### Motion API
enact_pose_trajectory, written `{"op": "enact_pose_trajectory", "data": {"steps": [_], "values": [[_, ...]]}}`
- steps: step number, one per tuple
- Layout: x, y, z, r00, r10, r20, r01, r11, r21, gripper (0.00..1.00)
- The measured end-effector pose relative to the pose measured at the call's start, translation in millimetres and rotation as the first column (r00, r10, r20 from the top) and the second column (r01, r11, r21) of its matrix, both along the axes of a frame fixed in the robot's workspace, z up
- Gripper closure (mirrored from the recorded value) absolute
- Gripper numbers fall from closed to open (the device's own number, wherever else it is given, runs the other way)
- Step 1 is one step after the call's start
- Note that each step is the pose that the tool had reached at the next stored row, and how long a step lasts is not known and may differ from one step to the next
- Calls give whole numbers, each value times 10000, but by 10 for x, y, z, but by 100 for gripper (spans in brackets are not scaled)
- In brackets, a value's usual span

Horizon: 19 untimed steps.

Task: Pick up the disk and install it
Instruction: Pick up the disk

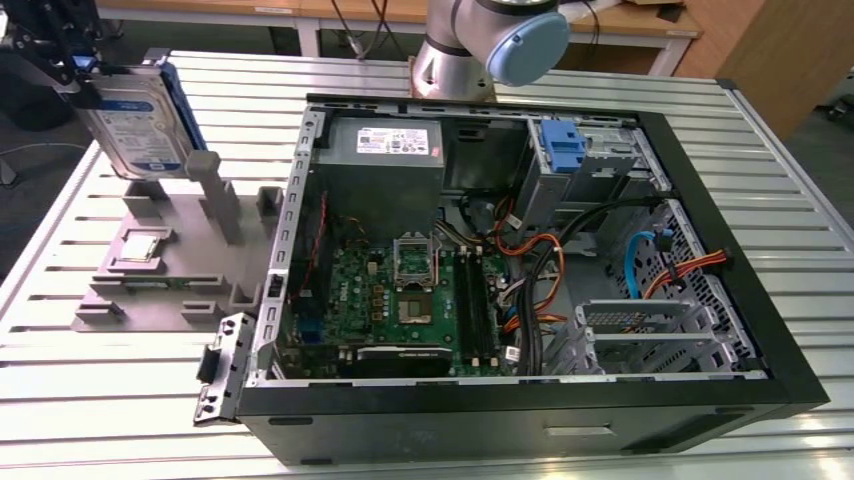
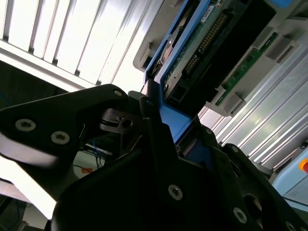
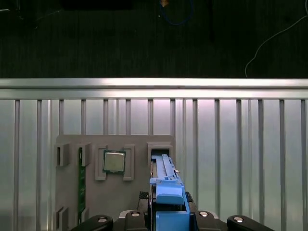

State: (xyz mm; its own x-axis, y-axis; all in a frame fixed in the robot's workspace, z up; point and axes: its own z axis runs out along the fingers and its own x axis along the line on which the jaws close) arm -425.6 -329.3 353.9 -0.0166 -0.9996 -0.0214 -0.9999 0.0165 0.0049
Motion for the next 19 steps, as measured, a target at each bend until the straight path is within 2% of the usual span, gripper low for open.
{"op": "enact_pose_trajectory", "data": {"steps": [19], "values": [[0, 0, 214, 10000, 1, 1, -1, 10000, -8, 63]]}}
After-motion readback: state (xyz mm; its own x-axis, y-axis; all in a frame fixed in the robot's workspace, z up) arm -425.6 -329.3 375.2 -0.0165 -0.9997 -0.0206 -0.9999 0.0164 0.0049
